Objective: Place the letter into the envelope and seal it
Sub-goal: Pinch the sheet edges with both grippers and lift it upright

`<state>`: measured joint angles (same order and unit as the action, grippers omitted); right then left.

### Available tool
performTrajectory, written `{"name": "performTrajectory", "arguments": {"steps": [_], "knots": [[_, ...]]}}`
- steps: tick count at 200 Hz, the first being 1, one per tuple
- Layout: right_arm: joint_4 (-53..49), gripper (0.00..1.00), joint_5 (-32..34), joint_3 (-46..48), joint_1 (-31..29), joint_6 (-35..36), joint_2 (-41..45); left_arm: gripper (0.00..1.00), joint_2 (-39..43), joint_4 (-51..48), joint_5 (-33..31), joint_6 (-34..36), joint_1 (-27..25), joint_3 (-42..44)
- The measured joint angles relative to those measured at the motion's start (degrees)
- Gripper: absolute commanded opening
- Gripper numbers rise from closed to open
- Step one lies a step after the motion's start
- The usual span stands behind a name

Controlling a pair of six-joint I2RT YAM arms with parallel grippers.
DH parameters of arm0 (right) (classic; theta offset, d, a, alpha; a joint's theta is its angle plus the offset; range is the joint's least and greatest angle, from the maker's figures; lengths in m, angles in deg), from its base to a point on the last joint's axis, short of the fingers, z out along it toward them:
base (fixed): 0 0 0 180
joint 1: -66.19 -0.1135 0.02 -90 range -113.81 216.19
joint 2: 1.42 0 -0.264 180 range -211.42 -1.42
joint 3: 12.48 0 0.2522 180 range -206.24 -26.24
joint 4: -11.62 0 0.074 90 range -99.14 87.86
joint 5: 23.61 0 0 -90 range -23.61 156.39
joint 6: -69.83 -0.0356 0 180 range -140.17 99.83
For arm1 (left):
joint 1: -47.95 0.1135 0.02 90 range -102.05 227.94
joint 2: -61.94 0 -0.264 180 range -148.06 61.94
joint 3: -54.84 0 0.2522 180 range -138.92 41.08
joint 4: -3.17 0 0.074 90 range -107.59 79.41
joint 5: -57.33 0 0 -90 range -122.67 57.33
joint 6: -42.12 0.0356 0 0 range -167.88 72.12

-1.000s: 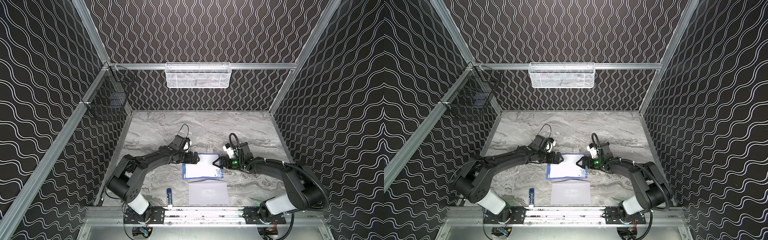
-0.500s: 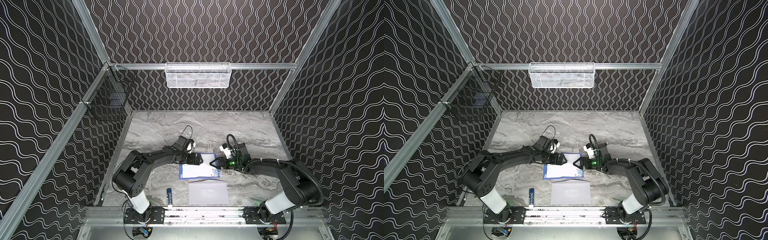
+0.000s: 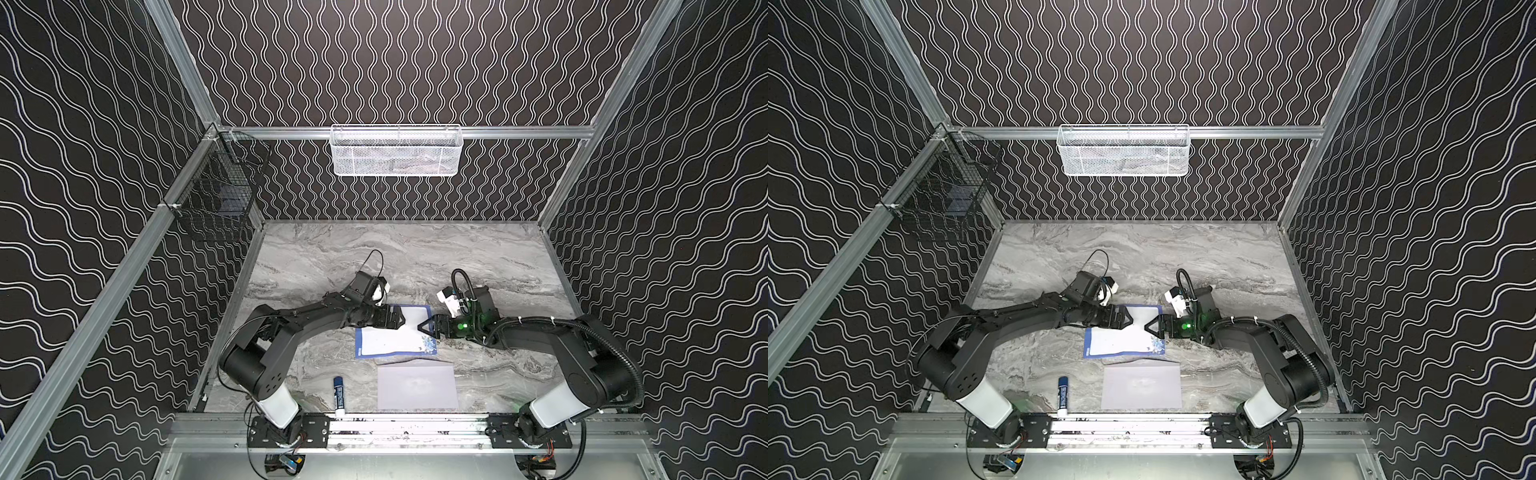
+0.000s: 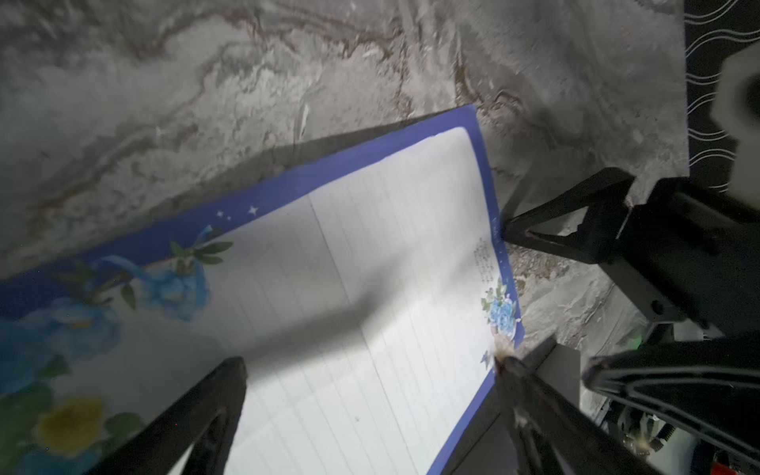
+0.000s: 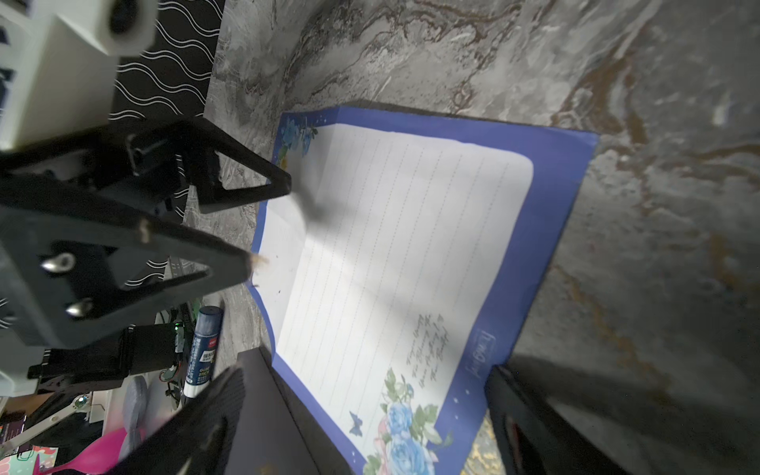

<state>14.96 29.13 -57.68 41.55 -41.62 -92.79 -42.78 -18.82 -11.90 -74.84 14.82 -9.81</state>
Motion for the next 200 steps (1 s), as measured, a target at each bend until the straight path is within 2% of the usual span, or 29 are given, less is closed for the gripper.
{"name": "performTrajectory", "arguments": {"steps": [40, 104, 141, 200], "knots": [[2.2, 0.94, -0.1, 1.1, 0.0, -0.2, 0.1, 0.98, -1.2, 0.4, 0.1, -0.1, 0.0, -0.3], [6.4, 0.93, -1.2, 1.8, -1.8, -1.0, -1.9, 0.89, -2.9, 3.3, 1.2, 0.0, 0.0, -0.4], [7.6, 0.93, -1.5, 1.8, -2.5, -1.5, -2.5, 0.76, -3.8, 3.2, 2.2, 0.0, 0.0, -1.2], [6.7, 0.93, -1.0, 1.2, -2.7, -1.7, -2.0, 0.42, -1.3, 0.1, 3.3, 0.6, 0.0, -2.8]]}}
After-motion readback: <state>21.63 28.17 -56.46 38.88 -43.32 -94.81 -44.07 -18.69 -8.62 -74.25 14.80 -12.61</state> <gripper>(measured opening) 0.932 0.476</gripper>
